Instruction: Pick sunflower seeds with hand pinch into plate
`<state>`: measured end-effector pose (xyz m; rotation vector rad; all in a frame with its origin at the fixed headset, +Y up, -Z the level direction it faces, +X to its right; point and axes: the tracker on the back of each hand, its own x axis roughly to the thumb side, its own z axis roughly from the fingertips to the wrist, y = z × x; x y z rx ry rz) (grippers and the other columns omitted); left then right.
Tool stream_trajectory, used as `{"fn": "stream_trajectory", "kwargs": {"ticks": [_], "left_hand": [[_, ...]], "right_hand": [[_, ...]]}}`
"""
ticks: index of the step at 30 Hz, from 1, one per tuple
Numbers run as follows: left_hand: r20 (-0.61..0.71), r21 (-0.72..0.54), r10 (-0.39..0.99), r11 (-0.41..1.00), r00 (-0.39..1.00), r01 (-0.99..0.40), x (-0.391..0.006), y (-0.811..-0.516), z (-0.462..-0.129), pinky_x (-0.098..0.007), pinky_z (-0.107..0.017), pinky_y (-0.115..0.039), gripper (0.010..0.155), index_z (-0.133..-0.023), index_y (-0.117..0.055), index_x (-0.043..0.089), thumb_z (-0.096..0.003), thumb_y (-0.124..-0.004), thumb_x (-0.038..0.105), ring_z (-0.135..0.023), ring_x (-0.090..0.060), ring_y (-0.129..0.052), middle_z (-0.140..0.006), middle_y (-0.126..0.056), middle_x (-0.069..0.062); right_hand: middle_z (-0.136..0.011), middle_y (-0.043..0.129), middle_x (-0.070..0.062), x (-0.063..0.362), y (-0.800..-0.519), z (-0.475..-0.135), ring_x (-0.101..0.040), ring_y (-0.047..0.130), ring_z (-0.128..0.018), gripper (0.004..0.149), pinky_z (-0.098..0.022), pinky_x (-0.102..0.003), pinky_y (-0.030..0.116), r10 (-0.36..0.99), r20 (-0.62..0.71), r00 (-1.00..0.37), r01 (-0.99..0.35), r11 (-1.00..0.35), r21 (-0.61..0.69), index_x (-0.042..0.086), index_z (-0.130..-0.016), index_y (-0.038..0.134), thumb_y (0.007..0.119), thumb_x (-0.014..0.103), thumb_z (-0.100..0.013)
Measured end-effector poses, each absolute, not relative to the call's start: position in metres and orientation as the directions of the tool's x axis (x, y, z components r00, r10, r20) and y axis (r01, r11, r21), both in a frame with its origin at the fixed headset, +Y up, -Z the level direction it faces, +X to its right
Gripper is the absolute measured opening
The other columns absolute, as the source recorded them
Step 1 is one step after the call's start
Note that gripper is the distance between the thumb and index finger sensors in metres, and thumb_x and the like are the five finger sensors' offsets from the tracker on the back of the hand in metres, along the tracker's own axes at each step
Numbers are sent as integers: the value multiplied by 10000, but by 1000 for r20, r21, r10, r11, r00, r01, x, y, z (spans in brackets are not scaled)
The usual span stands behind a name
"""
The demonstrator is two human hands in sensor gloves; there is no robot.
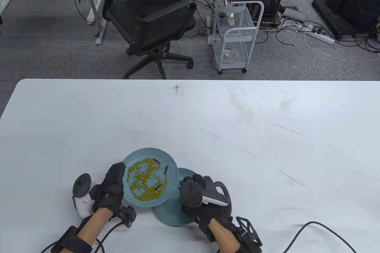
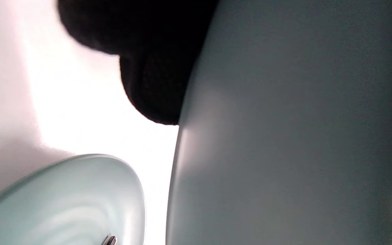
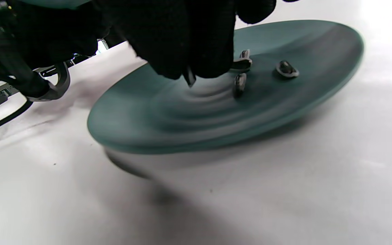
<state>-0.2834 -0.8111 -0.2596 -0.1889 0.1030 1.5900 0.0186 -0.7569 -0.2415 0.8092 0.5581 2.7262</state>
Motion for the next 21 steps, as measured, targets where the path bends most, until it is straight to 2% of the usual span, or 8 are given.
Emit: {"fn": "stream_trajectory", "kwargs": {"ticks": [21], "left_hand": [[-184, -54, 983, -32, -22, -998, -283, -812, -259, -273, -232, -864, 483, -973, -517, 151, -657, -533, 516, -377, -204, -1030, -753, -864, -108]], "right_hand": [[-1120, 423, -357, 24, -757, -244, -679, 337, -982, 348, -650, -786, 284, 372, 441, -817, -172, -887, 429, -36, -774, 891, 895, 231, -551]]}}
